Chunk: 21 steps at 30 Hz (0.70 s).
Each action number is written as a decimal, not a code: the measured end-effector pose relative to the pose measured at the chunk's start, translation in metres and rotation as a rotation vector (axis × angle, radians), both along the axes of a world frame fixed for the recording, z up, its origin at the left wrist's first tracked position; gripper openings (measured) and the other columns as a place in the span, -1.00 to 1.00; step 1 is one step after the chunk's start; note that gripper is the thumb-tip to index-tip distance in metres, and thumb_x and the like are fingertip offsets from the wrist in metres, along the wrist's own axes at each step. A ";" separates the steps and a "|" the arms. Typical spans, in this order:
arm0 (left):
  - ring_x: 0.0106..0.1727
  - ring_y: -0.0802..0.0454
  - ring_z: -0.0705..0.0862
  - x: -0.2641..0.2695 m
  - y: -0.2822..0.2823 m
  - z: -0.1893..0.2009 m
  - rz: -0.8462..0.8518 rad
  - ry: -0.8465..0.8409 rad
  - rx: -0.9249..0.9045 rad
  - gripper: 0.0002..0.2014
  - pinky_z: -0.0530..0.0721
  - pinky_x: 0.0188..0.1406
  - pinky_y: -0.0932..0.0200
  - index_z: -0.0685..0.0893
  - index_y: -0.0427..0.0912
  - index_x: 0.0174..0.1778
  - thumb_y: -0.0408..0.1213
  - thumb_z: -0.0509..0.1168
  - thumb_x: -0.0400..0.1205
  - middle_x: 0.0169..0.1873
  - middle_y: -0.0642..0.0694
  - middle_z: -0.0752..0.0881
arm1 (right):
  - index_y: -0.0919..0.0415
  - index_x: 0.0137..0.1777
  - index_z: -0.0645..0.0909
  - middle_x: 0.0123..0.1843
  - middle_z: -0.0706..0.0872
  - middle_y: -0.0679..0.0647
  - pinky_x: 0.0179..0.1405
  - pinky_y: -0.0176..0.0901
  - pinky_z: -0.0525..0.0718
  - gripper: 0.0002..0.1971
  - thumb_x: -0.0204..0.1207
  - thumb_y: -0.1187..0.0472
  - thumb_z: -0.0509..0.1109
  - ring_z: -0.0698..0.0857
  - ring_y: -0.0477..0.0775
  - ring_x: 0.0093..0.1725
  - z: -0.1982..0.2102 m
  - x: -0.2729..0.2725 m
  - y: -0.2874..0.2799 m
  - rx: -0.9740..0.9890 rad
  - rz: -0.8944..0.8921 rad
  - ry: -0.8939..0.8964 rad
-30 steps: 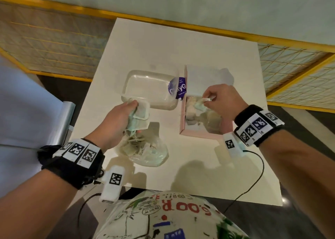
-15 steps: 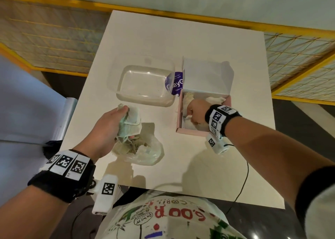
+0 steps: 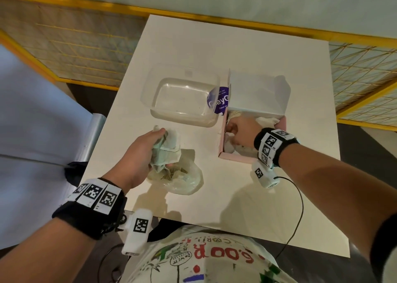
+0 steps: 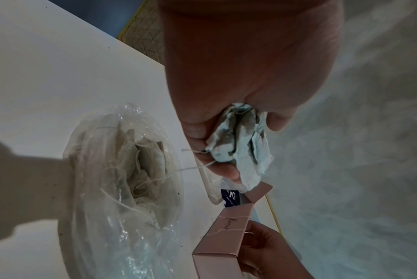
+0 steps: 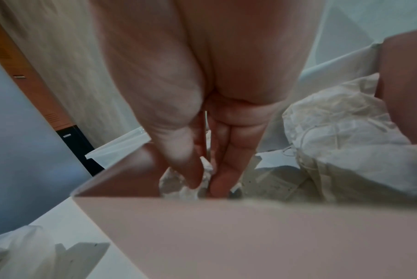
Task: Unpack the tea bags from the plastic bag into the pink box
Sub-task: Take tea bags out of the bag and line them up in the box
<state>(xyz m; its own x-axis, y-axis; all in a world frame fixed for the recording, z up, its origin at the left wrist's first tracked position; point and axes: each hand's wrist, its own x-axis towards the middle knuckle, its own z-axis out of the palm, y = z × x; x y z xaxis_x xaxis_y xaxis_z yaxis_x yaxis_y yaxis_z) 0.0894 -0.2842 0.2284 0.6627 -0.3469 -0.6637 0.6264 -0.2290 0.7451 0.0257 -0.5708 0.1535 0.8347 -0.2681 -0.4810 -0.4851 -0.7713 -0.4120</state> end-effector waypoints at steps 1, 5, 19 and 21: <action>-0.37 0.05 0.79 0.000 0.001 0.000 0.000 0.000 -0.015 -0.75 0.66 -0.31 0.18 0.78 -0.11 0.03 -0.13 0.20 0.80 -0.27 -0.04 0.82 | 0.08 0.08 0.70 -0.05 0.71 -0.06 -0.01 -0.15 0.66 -0.68 0.36 0.40 0.52 0.69 0.04 -0.02 0.002 -0.001 -0.001 0.007 -0.010 -0.007; -0.38 -0.03 0.77 0.002 0.007 0.002 -0.038 -0.009 -0.045 -0.78 0.56 -0.20 0.02 0.73 -0.21 -0.02 -0.36 0.14 0.70 -0.27 -0.13 0.78 | -0.06 0.05 0.59 -0.05 0.67 -0.07 -0.04 -0.12 0.67 -0.74 0.48 0.32 0.41 0.66 0.02 -0.12 0.012 -0.005 -0.002 -0.064 -0.026 -0.062; 0.02 -0.15 0.82 0.008 0.023 0.017 -0.225 -0.206 -0.162 -0.76 0.74 -0.10 -0.03 0.77 -0.10 0.24 -0.33 0.47 0.65 0.04 -0.21 0.84 | 0.11 -0.01 0.79 -0.16 0.83 0.06 -0.27 -0.14 0.70 -0.69 0.45 -0.11 0.56 0.75 0.03 -0.23 0.122 0.020 0.111 0.583 -0.036 -0.293; 0.01 -0.20 0.80 0.011 0.027 0.019 -0.218 -0.180 -0.187 -0.72 0.66 0.00 -0.16 0.79 -0.08 0.17 -0.33 0.52 0.54 0.00 -0.25 0.82 | 0.21 -0.03 0.78 -0.23 0.79 0.07 -0.28 -0.11 0.67 -0.81 0.51 0.08 0.56 0.69 -0.02 -0.28 0.121 0.027 0.124 0.552 -0.027 -0.341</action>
